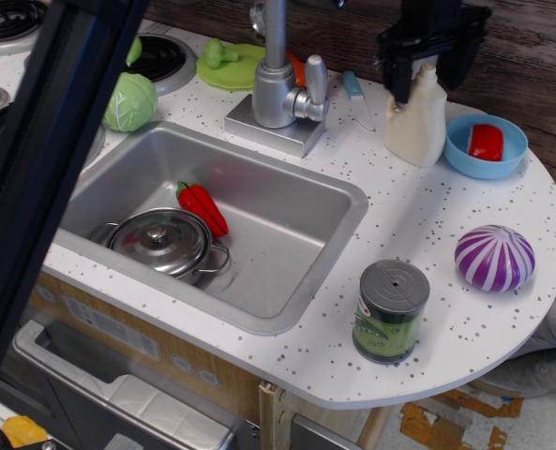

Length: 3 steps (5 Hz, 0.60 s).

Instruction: Put detergent in sink

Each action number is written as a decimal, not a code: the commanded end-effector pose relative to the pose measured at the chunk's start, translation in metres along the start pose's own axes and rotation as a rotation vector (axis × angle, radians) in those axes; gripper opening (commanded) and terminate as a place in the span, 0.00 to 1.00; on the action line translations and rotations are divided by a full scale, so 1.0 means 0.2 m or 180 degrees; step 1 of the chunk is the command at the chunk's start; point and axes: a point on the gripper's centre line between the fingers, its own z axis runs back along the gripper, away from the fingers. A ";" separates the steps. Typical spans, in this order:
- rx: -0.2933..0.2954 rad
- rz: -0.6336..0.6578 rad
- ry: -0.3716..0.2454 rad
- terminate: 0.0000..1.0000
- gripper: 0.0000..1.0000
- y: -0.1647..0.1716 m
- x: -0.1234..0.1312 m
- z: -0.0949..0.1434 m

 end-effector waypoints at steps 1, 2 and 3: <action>-0.0102 -0.0124 -0.0027 0.00 0.00 -0.04 0.00 0.06; -0.0030 -0.0187 -0.0030 0.00 0.00 0.02 -0.05 0.11; 0.0122 -0.0249 -0.0077 0.00 0.00 0.11 -0.06 0.16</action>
